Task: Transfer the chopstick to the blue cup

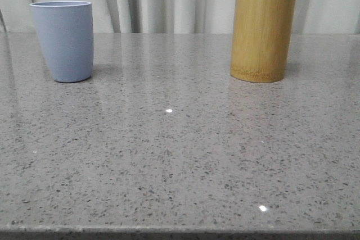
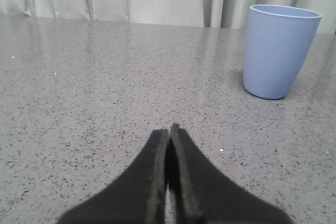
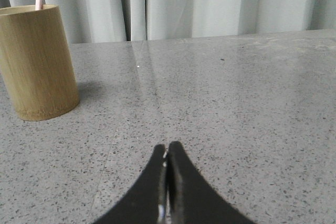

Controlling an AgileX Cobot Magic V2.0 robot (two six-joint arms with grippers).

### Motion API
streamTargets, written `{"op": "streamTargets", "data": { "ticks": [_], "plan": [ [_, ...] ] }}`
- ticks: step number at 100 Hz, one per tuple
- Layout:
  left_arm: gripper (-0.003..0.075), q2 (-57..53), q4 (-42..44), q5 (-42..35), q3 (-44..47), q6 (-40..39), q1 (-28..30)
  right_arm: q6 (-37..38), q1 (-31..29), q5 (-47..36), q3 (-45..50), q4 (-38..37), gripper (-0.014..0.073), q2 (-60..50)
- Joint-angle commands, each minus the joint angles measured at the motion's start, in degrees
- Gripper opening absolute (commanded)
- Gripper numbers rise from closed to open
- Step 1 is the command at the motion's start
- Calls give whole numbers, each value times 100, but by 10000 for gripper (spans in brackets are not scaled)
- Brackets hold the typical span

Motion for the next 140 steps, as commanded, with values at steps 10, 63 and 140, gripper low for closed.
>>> {"op": "streamTargets", "data": {
  "ticks": [10, 63, 140],
  "plan": [
    [-19, -196, -50, -484, 49, -46, 32, -19, -10, -459, 4, -58, -97, -128],
    [-19, -196, 52, -773, 7, -46, 32, -14, -10, -344, -115, -53, -97, -128],
    [5, 2486, -3, 1216, -3533, 133, -4, -62, -10, 2226, -3573, 305, 22, 2461]
  ]
}}
